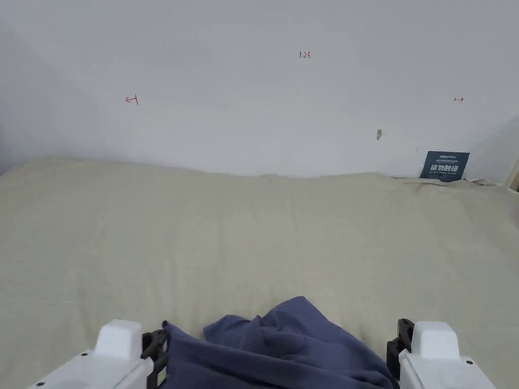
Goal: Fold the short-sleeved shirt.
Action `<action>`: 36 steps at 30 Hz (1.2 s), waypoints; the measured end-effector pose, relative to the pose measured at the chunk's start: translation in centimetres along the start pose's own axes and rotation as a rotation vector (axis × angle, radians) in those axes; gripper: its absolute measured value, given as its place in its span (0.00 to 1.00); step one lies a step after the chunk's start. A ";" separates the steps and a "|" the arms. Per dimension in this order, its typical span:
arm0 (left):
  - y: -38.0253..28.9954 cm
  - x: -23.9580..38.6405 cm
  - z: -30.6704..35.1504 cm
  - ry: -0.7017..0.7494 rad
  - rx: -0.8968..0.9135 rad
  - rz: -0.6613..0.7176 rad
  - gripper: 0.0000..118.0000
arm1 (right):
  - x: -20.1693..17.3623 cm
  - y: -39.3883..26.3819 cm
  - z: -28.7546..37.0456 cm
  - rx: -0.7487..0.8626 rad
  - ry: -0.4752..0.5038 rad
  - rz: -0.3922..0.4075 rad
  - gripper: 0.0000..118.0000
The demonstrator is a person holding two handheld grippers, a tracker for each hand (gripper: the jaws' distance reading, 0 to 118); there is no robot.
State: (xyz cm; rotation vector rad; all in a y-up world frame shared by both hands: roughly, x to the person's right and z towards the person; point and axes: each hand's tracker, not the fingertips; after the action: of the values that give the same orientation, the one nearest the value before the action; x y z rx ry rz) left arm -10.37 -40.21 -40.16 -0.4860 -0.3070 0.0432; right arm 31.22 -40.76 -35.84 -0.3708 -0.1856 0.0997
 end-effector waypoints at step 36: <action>2.0 -2.9 3.6 0.127 0.045 0.013 0.00 | 0.3 1.8 -3.6 -0.168 0.221 -0.083 0.05</action>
State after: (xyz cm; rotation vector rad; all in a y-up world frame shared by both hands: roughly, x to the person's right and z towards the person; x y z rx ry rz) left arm -14.16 -37.17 -38.84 -0.4438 -0.1782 0.0318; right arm 32.14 -40.31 -39.80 -0.5374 0.0099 -0.0392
